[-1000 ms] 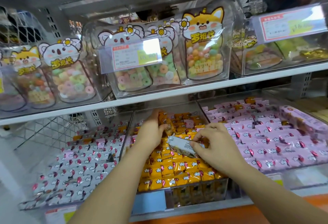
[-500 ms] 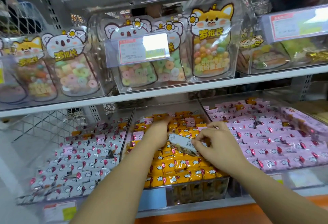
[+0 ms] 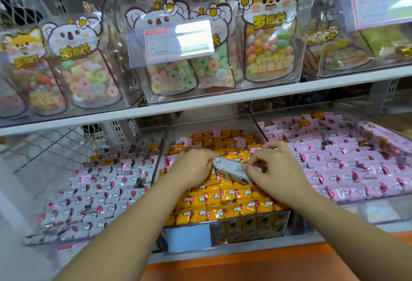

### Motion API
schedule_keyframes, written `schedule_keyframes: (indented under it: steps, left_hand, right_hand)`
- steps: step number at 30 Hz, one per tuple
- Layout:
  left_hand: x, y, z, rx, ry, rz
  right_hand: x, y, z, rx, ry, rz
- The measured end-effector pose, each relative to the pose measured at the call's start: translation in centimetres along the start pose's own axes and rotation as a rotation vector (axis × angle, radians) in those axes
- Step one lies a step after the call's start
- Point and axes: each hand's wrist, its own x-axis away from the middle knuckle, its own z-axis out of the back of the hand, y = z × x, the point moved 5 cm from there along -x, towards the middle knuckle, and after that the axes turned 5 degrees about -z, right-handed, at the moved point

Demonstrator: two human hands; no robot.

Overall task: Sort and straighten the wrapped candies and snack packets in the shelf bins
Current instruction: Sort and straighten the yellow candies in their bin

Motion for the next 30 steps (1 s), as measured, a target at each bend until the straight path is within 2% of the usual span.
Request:
schedule_keyframes:
  steps: [3, 5, 7, 9, 11, 14, 16, 18, 21, 26, 30]
  left_hand:
    - [-0.3, -0.4, -1.0, -0.021, -0.176, 0.052]
    - [-0.8, -0.3, -0.6, 0.059, -0.182, 0.045]
    - [-0.9, -0.2, 0.9, 0.157, -0.05, 0.082]
    - [0.2, 0.4, 2.9, 0.287, 0.176, 0.142]
    - [1.6, 2.4, 4.4, 0.341, 0.291, 0.034]
    - [2.7, 5.9, 3.7, 0.161, 0.107, -0.202]
    - [2.7, 6.7, 2.5, 0.03, 0.009, -0.21]
    - [2.7, 7.0, 2.0, -0.025, 0.014, -0.19]
    - [3.4, 6.6, 3.0, -0.041, 0.121, -0.163]
    - [7.1, 2.6, 6.2, 0.123, 0.336, -0.075]
    - [10.2, -2.6, 7.9, 0.346, 0.505, 0.093]
  right_hand:
    - [0.0, -0.1, 0.1, 0.014, -0.003, -0.001]
    - [0.1, -0.2, 0.1, 0.011, -0.006, -0.002]
    - [0.2, -0.3, 0.3, -0.014, -0.007, -0.007]
    - [0.1, -0.3, 0.4, -0.028, -0.019, -0.011]
    - [0.0, -0.3, 0.4, -0.032, -0.021, 0.009]
    - [0.0, -0.2, 0.4, -0.053, -0.008, 0.022]
    - [0.1, -0.2, 0.4, -0.047, -0.003, 0.03]
    - [0.2, -0.3, 0.4, -0.034, -0.007, 0.031]
    - [0.0, -0.5, 0.6, -0.045, -0.019, 0.012]
    - [0.1, -5.0, 2.2, -0.069, 0.172, 0.118]
    - [0.1, -9.9, -0.5, -0.093, 0.022, 0.195]
